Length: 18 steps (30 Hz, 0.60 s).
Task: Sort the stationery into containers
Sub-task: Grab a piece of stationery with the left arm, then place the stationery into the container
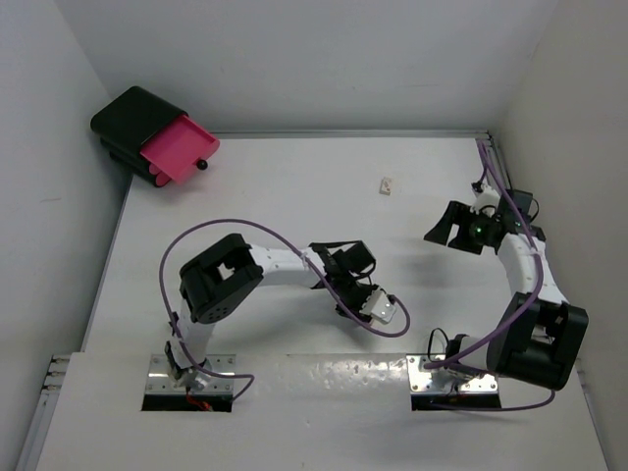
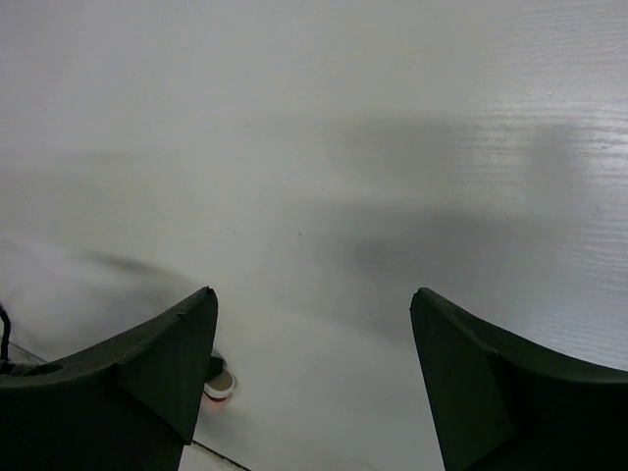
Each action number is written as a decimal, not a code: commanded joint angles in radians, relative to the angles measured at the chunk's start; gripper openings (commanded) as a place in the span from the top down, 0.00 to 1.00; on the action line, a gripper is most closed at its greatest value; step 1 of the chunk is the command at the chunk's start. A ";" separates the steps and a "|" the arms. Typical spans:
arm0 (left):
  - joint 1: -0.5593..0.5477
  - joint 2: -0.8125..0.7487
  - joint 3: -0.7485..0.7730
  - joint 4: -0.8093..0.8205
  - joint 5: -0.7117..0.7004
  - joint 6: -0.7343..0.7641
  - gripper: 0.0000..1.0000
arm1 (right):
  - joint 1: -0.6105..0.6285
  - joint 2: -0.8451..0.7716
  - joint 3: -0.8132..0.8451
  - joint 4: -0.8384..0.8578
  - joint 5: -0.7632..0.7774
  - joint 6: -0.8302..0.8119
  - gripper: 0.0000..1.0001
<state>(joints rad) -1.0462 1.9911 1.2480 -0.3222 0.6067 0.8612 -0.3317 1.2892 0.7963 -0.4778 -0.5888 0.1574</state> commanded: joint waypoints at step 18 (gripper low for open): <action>0.954 0.158 1.135 -0.769 -0.298 -0.255 0.77 | 0.166 0.228 0.194 0.203 -0.011 0.105 0.23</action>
<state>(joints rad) -0.1555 2.0991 2.2845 -0.8856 0.4042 0.6735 -0.1917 1.4933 0.9279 -0.3290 -0.5945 0.2443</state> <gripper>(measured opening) 0.432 0.773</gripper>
